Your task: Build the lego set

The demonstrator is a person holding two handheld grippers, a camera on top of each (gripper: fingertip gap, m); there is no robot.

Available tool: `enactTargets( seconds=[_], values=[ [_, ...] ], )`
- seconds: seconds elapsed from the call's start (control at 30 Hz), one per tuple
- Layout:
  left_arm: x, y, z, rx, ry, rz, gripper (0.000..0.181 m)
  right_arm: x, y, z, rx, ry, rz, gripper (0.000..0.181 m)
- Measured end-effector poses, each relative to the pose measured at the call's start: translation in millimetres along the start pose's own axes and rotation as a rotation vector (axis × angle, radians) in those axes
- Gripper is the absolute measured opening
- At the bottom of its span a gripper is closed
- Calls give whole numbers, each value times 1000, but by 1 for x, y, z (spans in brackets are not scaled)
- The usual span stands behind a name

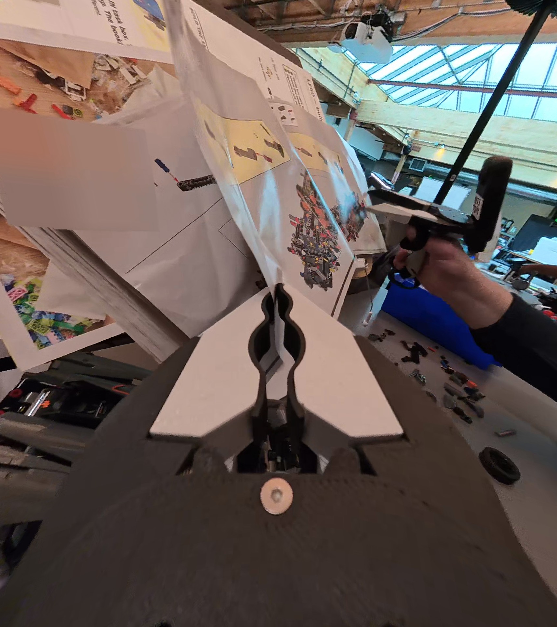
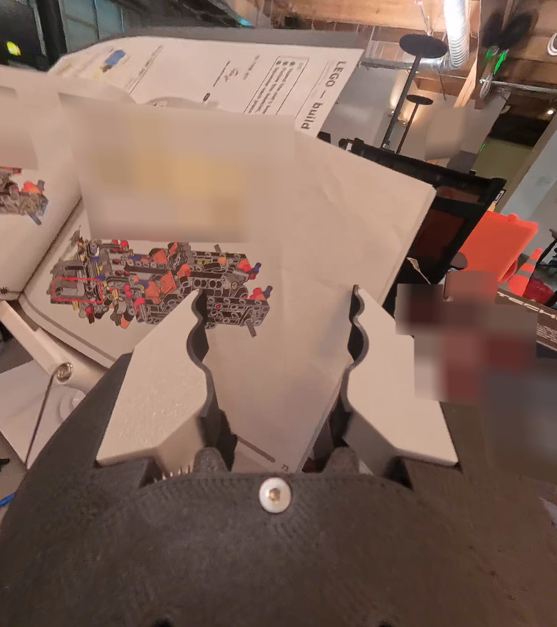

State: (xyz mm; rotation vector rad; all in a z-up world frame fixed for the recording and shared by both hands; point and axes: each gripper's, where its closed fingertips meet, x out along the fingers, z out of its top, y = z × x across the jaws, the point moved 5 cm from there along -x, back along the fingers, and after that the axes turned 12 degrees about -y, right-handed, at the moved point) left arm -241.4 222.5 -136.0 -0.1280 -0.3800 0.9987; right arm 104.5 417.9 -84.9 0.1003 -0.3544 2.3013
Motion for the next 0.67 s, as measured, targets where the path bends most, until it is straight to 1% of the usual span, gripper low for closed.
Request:
enactTargets(
  seconds=[0.13, 0.37, 0.67],
  values=[
    [-1, 1, 1, 27, 2, 13, 0, 3, 8, -6, -95, 32, 2, 79],
    [-2, 1, 2, 38, 0, 17, 0, 2, 11, -7, -107, 26, 16, 63],
    [-2, 1, 3, 42, 0, 18, 0, 2, 13, -8, -88, 22, 38, 52]
  ],
)
